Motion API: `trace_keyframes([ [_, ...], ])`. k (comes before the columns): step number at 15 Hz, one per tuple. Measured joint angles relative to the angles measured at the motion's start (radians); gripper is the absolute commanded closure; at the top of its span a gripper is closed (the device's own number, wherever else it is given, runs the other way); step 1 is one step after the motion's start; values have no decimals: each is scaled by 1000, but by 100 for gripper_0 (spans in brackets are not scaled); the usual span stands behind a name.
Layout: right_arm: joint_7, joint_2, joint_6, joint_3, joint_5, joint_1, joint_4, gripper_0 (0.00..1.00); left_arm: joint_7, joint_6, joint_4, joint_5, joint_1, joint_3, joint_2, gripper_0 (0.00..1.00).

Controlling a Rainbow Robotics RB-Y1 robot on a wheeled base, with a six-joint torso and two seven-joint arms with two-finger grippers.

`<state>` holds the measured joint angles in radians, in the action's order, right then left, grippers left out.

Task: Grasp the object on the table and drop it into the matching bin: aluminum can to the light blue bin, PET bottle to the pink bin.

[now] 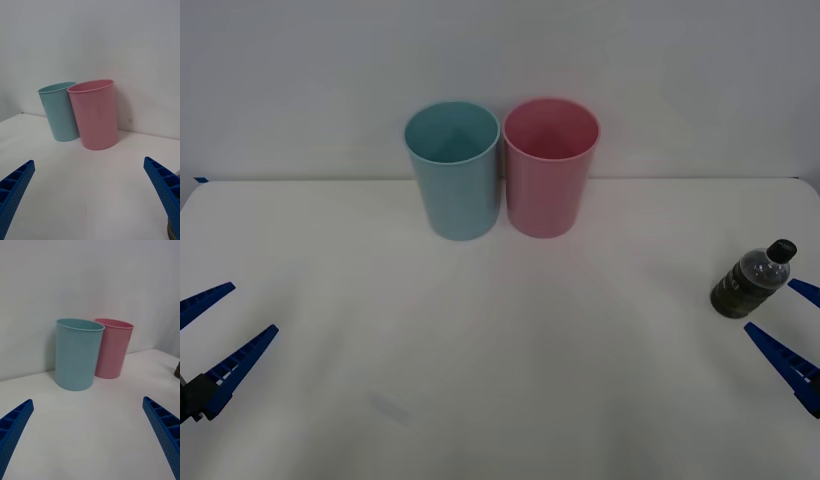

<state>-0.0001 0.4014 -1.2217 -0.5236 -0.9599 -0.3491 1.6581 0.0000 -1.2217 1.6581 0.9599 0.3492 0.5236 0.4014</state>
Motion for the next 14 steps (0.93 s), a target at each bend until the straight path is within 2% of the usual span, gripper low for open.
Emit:
trace_keyframes([
  [6, -4, -6, -2, 2, 36, -20, 24, 0, 0, 0, 0, 0, 0, 0, 0, 0],
  [14, 12, 16, 71, 8, 76, -127, 35, 0, 0, 0, 0, 0, 0, 0, 0, 0],
])
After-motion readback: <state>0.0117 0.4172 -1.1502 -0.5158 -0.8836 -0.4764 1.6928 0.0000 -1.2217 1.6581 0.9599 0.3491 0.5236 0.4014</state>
